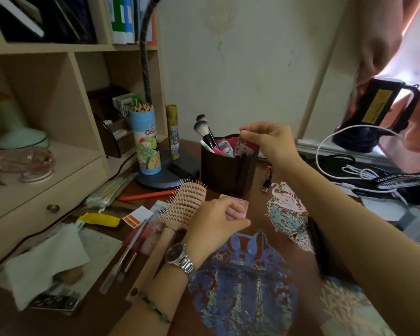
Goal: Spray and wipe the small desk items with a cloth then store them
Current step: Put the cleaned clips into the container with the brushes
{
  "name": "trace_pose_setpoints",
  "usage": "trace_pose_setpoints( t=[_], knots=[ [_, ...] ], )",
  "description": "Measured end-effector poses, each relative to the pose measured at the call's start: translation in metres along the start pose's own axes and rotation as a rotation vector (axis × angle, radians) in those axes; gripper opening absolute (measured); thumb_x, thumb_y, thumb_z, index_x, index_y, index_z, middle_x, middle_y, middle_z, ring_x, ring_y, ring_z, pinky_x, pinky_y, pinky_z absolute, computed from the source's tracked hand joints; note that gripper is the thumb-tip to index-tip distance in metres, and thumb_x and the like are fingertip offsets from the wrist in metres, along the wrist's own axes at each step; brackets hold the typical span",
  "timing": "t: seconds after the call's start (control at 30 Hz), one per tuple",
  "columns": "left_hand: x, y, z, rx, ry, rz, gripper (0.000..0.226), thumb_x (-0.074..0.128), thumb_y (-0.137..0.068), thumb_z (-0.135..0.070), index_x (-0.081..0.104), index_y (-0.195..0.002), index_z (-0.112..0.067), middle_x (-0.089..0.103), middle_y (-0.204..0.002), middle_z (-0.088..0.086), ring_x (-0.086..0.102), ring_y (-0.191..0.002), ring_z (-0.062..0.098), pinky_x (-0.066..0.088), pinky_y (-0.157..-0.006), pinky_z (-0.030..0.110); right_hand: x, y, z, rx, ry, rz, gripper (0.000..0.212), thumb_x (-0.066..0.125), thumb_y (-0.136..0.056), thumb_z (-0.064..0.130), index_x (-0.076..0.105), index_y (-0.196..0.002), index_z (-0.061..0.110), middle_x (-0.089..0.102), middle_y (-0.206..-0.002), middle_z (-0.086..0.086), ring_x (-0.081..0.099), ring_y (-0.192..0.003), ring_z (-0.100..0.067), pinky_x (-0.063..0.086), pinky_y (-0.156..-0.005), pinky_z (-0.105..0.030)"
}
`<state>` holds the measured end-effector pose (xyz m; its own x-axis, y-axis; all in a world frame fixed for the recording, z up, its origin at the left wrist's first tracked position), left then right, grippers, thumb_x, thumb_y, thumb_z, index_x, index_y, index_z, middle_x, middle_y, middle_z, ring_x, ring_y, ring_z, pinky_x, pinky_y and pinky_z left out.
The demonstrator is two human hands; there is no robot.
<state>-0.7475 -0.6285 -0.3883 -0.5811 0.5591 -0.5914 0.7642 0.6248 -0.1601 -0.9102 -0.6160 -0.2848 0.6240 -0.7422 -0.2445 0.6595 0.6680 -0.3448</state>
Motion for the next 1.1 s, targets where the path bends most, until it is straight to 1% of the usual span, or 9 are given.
trace_pose_setpoints(
  t=[0.07,0.17,0.3,0.47,0.53,0.63,0.77,0.93,1.1],
  knots=[
    [0.001,0.0,-0.001,0.007,0.011,0.004,0.027,0.074,-0.076,-0.036,0.068,-0.1,-0.024,0.07,-0.088,-0.011,0.063,-0.082,0.0,0.054,-0.078,0.022,0.006,-0.002,-0.005,0.018,0.014,0.012,0.008,0.071,-0.083,0.015,0.073,-0.091,0.016,0.073,-0.088,-0.001,0.07,-0.086,-0.014,0.057,-0.08,-0.03],
    [0.003,0.0,-0.002,0.013,0.021,0.009,0.027,0.074,-0.076,-0.036,0.068,-0.099,-0.024,0.07,-0.087,-0.011,0.064,-0.081,0.0,0.055,-0.079,0.025,0.012,-0.001,-0.013,0.049,0.028,0.021,0.009,0.07,-0.083,0.014,0.073,-0.092,0.013,0.07,-0.081,0.003,0.067,-0.077,-0.009,0.05,-0.058,-0.014],
    [0.004,0.0,-0.001,0.019,0.032,0.007,0.025,0.074,-0.076,-0.036,0.068,-0.097,-0.025,0.07,-0.086,-0.011,0.064,-0.08,0.001,0.056,-0.078,0.027,0.015,0.002,-0.021,0.049,0.03,0.047,0.005,0.072,-0.081,0.012,0.071,-0.084,0.017,0.071,-0.082,0.001,0.066,-0.078,-0.011,0.049,-0.069,-0.018],
    [0.003,0.0,-0.001,0.022,0.038,0.005,0.024,0.075,-0.075,-0.037,0.068,-0.095,-0.026,0.069,-0.084,-0.012,0.064,-0.08,0.001,0.056,-0.077,0.026,0.014,0.003,-0.029,0.03,0.052,0.046,0.009,0.073,-0.08,0.012,0.072,-0.09,0.012,0.072,-0.086,-0.004,0.068,-0.084,-0.014,0.052,-0.079,-0.022],
    [0.003,0.0,-0.002,0.024,0.03,0.005,0.024,0.075,-0.075,-0.037,0.068,-0.096,-0.026,0.069,-0.086,-0.012,0.063,-0.081,0.0,0.055,-0.078,0.025,0.014,0.002,-0.029,0.035,0.064,0.047,0.012,0.073,-0.081,0.013,0.072,-0.092,0.01,0.072,-0.087,-0.004,0.068,-0.084,-0.012,0.051,-0.077,-0.018],
    [0.003,0.0,-0.002,0.022,0.025,0.007,0.024,0.074,-0.076,-0.036,0.068,-0.096,-0.026,0.069,-0.087,-0.012,0.062,-0.081,0.0,0.054,-0.078,0.023,0.016,0.003,-0.029,0.044,0.081,0.059,0.008,0.072,-0.081,0.013,0.073,-0.089,0.014,0.071,-0.082,0.003,0.065,-0.078,-0.004,0.045,-0.067,-0.01],
    [0.003,0.001,-0.003,0.021,0.016,0.007,0.024,0.074,-0.076,-0.037,0.068,-0.097,-0.027,0.068,-0.088,-0.013,0.062,-0.081,-0.001,0.054,-0.077,0.021,0.017,0.003,-0.028,0.046,0.091,0.073,0.007,0.073,-0.08,0.013,0.073,-0.084,0.018,0.069,-0.082,0.008,0.064,-0.082,-0.002,0.047,-0.072,-0.014],
    [0.003,0.001,-0.003,0.02,0.016,0.01,0.025,0.074,-0.076,-0.037,0.068,-0.098,-0.026,0.068,-0.088,-0.012,0.062,-0.081,0.0,0.054,-0.077,0.022,0.021,0.002,-0.031,0.064,0.107,0.097,0.007,0.073,-0.08,0.012,0.073,-0.083,0.019,0.07,-0.089,0.003,0.063,-0.091,-0.007,0.047,-0.081,-0.019],
    [0.002,0.002,-0.003,0.017,0.027,0.005,0.025,0.074,-0.076,-0.037,0.068,-0.098,-0.025,0.068,-0.088,-0.012,0.062,-0.081,0.0,0.054,-0.077,0.022,0.025,0.002,-0.036,0.082,0.115,0.11,0.006,0.072,-0.08,0.01,0.074,-0.082,0.015,0.071,-0.089,0.004,0.063,-0.093,-0.006,0.04,-0.071,-0.011]
  ],
)
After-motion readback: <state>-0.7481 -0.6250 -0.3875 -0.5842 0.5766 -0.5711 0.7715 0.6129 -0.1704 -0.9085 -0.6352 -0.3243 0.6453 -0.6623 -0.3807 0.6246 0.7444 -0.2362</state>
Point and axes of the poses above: each hand's wrist, its own y-axis away from the middle knuckle, its own x-axis out of the palm, z = x × y, the point moved 9 cm from there along -y, towards the middle knuckle
